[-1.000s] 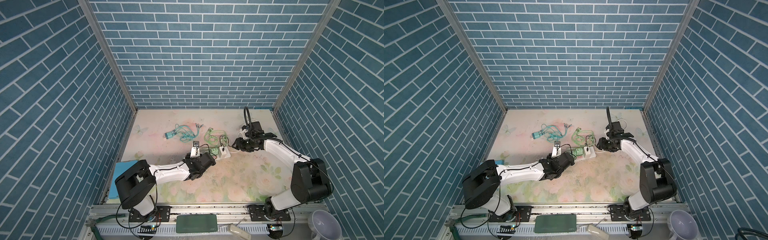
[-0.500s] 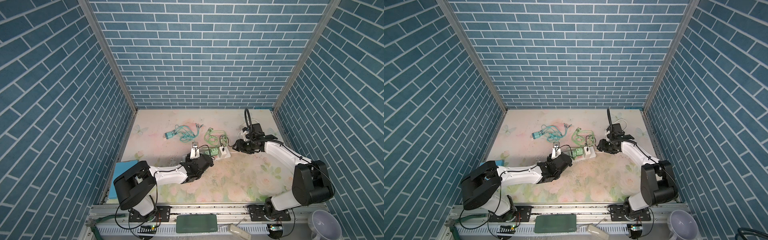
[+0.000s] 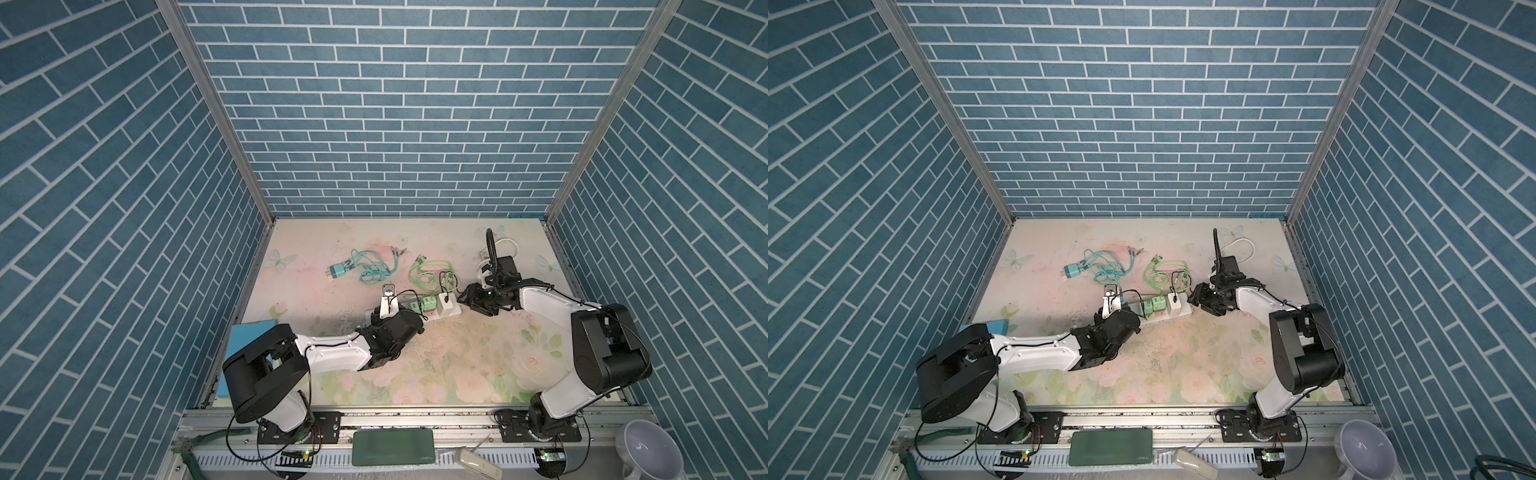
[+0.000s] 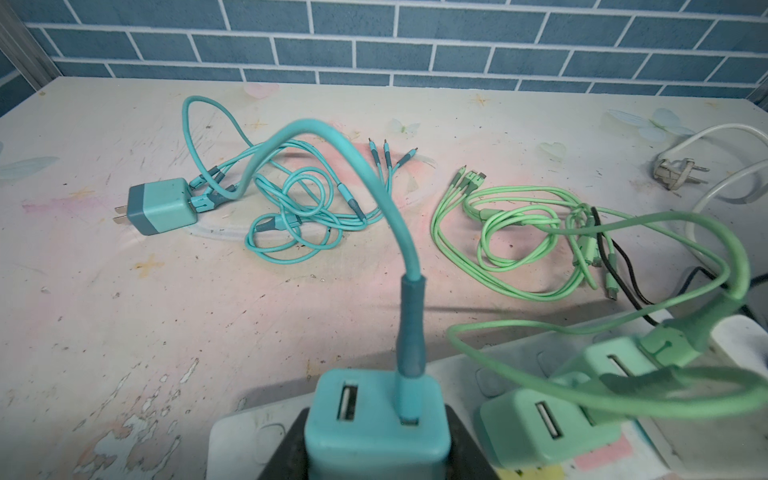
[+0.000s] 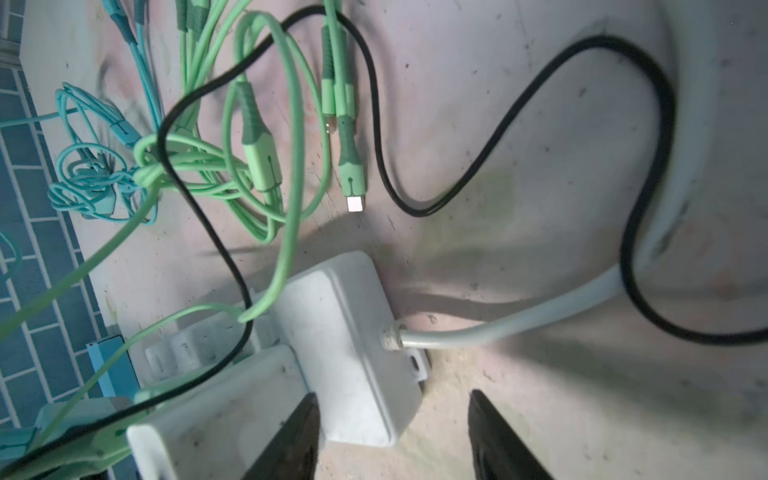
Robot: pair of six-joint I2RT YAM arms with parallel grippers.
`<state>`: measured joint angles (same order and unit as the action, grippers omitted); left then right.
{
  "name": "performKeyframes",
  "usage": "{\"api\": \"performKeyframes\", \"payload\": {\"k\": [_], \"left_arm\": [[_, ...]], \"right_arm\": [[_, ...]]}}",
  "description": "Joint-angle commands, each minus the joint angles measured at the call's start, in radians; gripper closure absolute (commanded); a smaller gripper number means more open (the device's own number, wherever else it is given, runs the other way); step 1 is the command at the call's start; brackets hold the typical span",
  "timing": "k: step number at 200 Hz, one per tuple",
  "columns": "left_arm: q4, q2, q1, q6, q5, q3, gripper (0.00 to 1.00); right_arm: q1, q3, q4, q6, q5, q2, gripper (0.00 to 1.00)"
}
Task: Insert the plug
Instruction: 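Lift the teal charger with the left gripper and carry it toward the strip, then bring the teal charger to the right gripper while the right gripper reaches over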
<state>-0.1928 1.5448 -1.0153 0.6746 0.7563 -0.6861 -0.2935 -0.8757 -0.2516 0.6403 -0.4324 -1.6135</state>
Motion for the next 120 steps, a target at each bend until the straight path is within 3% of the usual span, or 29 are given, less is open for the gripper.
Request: {"api": "performKeyframes", "payload": {"k": [1,59,101,120], "left_arm": [[-0.026,0.015,-0.009,-0.015,-0.004,-0.008,0.92],[-0.063,0.020,-0.010,-0.013,-0.002,-0.016,0.92],[-0.100,-0.002,-0.011,-0.027,0.003,0.025,0.92],[-0.150,-0.028,-0.009,-0.057,0.007,0.063,0.92]], "right_arm": [[-0.005,0.038,0.074,0.081,-0.045,-0.021,0.43],[-0.042,0.103,0.176,0.176,-0.066,-0.007,0.47],[-0.125,0.093,0.249,0.230,-0.071,-0.057,0.50],[-0.154,0.074,0.185,0.215,-0.026,-0.042,0.49]]}}
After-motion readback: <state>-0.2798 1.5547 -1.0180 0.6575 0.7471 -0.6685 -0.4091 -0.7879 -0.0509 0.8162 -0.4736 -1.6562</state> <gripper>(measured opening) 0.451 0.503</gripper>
